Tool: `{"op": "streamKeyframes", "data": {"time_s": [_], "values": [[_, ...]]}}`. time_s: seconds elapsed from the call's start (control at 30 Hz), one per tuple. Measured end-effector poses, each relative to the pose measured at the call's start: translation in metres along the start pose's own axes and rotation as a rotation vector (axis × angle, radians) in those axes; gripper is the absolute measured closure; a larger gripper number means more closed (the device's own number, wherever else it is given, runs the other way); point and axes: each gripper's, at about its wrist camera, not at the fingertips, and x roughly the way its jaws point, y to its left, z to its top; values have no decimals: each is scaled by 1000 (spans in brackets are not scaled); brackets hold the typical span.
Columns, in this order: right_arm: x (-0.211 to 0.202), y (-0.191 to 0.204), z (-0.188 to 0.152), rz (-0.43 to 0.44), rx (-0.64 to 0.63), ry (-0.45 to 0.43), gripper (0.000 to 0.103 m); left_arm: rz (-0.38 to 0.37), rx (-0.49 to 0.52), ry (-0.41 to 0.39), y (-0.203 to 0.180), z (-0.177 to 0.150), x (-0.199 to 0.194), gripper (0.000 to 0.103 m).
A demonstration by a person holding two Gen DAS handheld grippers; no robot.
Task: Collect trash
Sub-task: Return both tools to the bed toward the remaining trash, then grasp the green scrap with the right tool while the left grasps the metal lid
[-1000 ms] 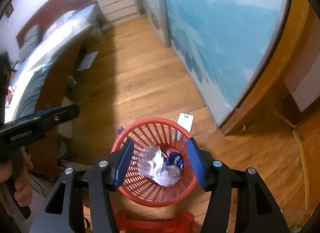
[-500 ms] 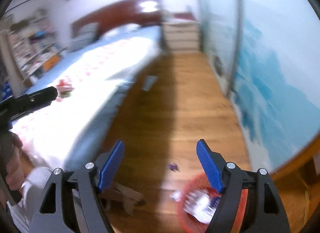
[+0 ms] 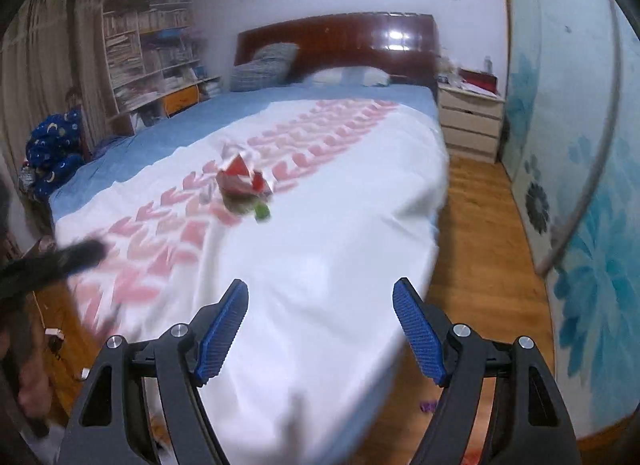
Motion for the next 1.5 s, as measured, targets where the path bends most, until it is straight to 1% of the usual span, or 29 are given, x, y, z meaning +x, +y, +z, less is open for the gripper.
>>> {"op": "streamKeyframes", "data": {"time_s": [0.07, 0.13, 0.17, 0.23, 0.27, 0.4, 0.43, 0.47, 0.5, 0.53, 0.57, 0.7, 0.8, 0.87, 0.93, 1.0, 1.03, 1.1, 1.13, 1.17, 1.2, 1.23, 1.3, 1.33, 1.4, 1.5], "values": [[40, 18, 18, -3, -18, 12, 31, 4, -4, -5, 8, 7, 3, 21], [80, 33, 33, 2, -30, 34, 37, 11, 1, -13, 13, 13, 8, 21], [102, 42, 41, 8, -35, 56, 38, 11, -2, -14, 17, 13, 6, 21], [137, 51, 50, 11, -38, 82, 42, 10, -16, -8, 22, 16, 11, 21], [154, 58, 54, 10, -44, 93, 42, 12, -26, -4, 26, 17, 14, 21], [208, 70, 63, 7, -48, 148, 43, 16, -33, 11, 29, 20, 24, 21], [216, 71, 63, 12, -49, 162, 46, 16, -24, 15, 29, 22, 28, 21], [227, 73, 64, 28, -48, 191, 50, 18, -20, 16, 29, 22, 30, 21], [237, 72, 63, 44, -45, 223, 64, 17, -19, 19, 28, 23, 33, 21], [242, 69, 61, 51, -35, 248, 85, 15, -24, 23, 29, 24, 37, 21], [242, 63, 58, 55, -8, 242, 89, 14, -31, 25, 30, 25, 40, 21], [218, 44, 48, 67, 50, 162, 90, 48, -61, 29, 31, 27, 60, 20], [189, 21, 33, 81, 106, 105, 90, 62, -51, 50, 22, 33, 83, 20], [171, 1, 15, 83, 169, 95, 90, 73, -17, 49, 11, 42, 96, 20], [160, -14, 4, 94, 220, 97, 90, 105, 47, 41, -3, 54, 114, 20], [152, -31, -4, 82, 275, 97, 90, 123, 84, 65, -12, 64, 133, 20], [152, -36, -5, 88, 291, 99, 90, 111, 96, 81, -16, 70, 145, 20], [155, -39, -7, 94, 298, 108, 90, 117, 147, 87, -24, 79, 160, 20], [156, -38, -7, 91, 289, 108, 90, 145, 198, 86, -29, 83, 170, 20], [156, -36, -7, 90, 276, 109, 90, 164, 229, 88, -32, 85, 178, 20], [156, -36, -7, 89, 271, 108, 90, 181, 251, 102, -32, 87, 189, 20], [156, -36, -8, 90, 272, 107, 90, 191, 247, 138, -28, 88, 200, 20], [157, -37, -8, 97, 280, 108, 90, 214, 196, 218, -14, 88, 220, 20], [158, -38, -8, 101, 283, 108, 90, 217, 166, 241, -7, 89, 226, 20], [158, -39, -8, 105, 285, 107, 90, 220, 154, 258, -2, 93, 233, 20], [159, -38, -8, 102, 278, 107, 89, 259, 180, 294, -2, 93, 243, 20]]}}
